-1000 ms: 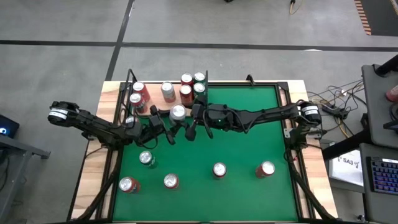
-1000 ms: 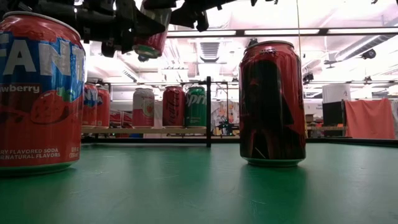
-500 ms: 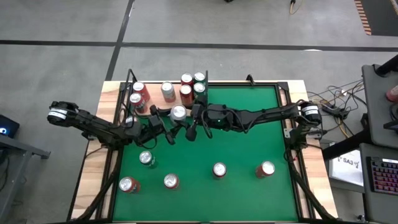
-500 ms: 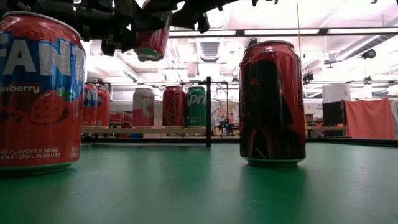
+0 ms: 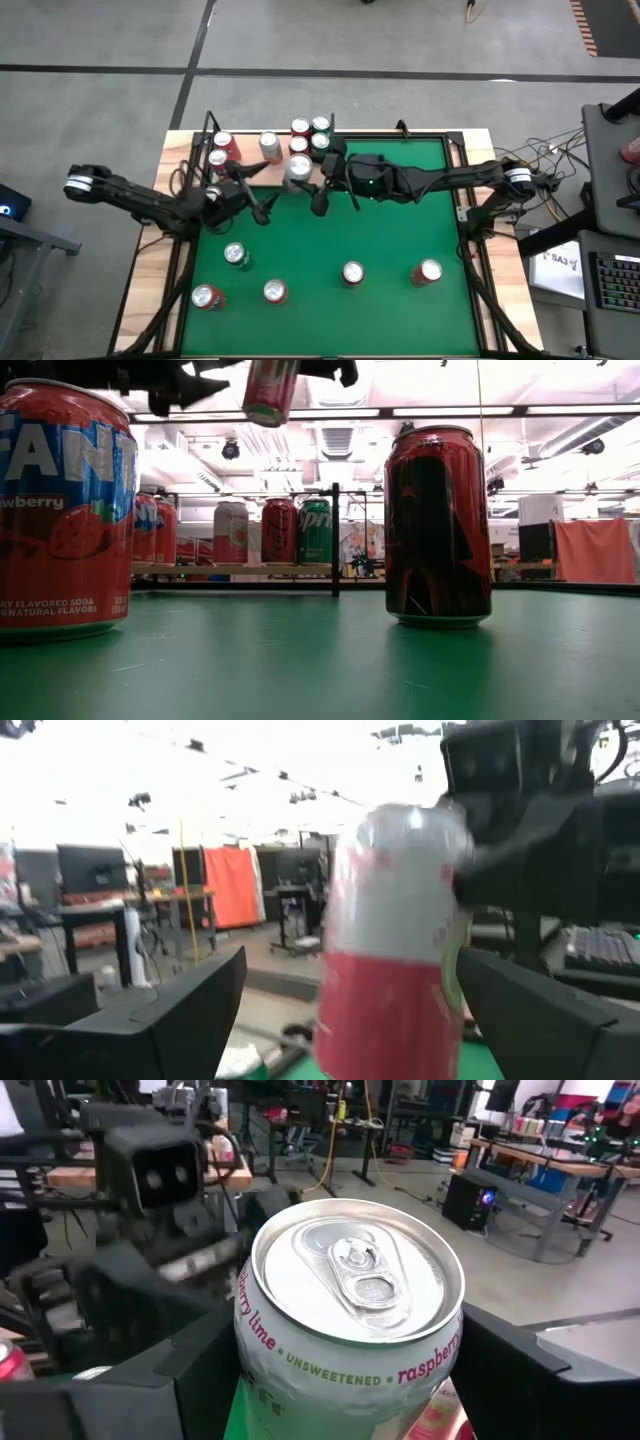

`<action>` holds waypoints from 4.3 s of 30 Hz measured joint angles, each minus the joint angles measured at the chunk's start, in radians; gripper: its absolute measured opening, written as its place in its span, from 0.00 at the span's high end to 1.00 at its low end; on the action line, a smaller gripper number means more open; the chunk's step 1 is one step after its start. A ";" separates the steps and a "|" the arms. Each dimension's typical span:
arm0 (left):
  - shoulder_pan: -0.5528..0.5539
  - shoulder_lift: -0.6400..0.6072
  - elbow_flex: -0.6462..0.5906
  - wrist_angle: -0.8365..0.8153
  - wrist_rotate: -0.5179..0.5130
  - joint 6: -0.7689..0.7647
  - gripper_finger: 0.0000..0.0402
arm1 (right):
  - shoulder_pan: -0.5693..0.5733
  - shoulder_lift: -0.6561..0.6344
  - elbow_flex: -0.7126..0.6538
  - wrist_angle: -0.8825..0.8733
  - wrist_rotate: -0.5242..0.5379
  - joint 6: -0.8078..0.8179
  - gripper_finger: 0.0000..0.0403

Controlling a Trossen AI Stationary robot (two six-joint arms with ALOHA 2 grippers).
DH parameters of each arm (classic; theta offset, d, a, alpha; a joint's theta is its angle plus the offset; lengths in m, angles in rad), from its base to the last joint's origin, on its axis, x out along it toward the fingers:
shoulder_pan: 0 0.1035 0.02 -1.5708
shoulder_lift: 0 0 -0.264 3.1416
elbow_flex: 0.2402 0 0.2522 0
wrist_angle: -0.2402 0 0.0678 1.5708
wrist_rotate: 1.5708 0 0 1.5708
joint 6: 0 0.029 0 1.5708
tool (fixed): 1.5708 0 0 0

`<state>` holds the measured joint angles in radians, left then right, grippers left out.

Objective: Place canned beverage on shelf
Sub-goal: Put the pink-white soda can on the shelf aligned with the other pink-white soda can

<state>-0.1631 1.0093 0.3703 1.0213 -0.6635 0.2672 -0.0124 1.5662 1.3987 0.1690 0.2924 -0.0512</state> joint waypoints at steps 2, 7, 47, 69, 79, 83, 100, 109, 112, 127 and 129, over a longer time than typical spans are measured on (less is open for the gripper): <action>0.000 -0.041 0.013 -0.015 0.000 0.037 0.14 | -0.003 -0.006 0.000 -0.014 0.000 0.012 0.30; 0.000 -0.131 0.071 -0.139 0.001 0.132 0.14 | -0.010 -0.003 0.000 -0.033 -0.001 0.052 0.30; 0.001 -0.515 0.059 -0.456 -0.239 0.481 0.21 | -0.042 0.526 0.498 -0.202 0.003 0.171 0.30; 0.001 -0.516 0.059 -0.471 -0.244 0.483 0.21 | -0.113 0.675 0.661 -0.331 0.082 0.320 0.30; 0.001 -0.517 0.059 -0.480 -0.244 0.488 0.21 | -0.119 0.707 0.658 -0.297 0.211 0.330 0.30; 0.002 -0.519 0.058 -0.484 -0.244 0.493 0.21 | -0.119 0.711 0.658 -0.292 0.238 0.335 0.30; 0.001 -0.518 0.058 -0.489 -0.244 0.502 0.21 | -0.130 0.712 0.645 -0.282 0.261 0.401 0.30; 0.001 -0.518 0.058 -0.489 -0.244 0.503 0.21 | -0.125 0.734 0.627 -0.186 0.257 0.375 0.30; 0.001 -0.518 0.058 -0.489 -0.244 0.503 0.21 | -0.124 0.752 0.624 -0.180 0.259 0.371 0.30; 0.001 -0.518 0.058 -0.489 -0.244 0.510 0.21 | -0.127 0.753 0.624 -0.180 0.270 0.292 0.30; 0.001 -0.518 0.058 -0.490 -0.244 0.510 0.21 | -0.125 0.753 0.624 -0.180 0.292 0.280 0.30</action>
<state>-0.1618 0.4911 0.4286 0.5316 -0.9073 0.7773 -0.1379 2.3196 2.0228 -0.0108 0.5840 0.2283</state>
